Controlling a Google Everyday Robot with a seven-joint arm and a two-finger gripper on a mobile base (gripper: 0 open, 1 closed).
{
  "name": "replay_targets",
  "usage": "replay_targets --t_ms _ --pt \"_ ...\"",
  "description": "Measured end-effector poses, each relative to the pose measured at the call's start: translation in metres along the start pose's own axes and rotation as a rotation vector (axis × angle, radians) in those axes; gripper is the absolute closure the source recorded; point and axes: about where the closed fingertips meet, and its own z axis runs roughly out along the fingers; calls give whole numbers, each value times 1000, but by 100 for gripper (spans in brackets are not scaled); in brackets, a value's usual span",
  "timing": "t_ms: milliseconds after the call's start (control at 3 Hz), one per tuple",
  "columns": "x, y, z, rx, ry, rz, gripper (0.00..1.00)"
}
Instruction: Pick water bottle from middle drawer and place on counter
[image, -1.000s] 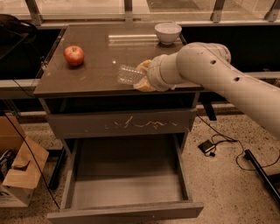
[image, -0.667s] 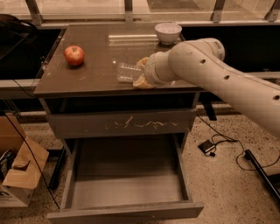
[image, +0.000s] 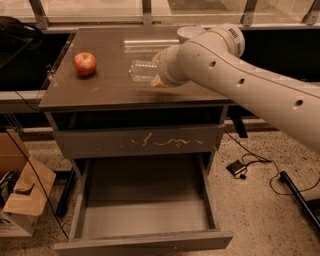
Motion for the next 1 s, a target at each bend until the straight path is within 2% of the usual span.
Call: replay_targets --t_ms 333,667,1000 --pt "2 2 3 -4 -17 47 27" --pt "-5 0 23 0 -86 85 4" --pt "-9 -2 40 -1 -133 107 0"
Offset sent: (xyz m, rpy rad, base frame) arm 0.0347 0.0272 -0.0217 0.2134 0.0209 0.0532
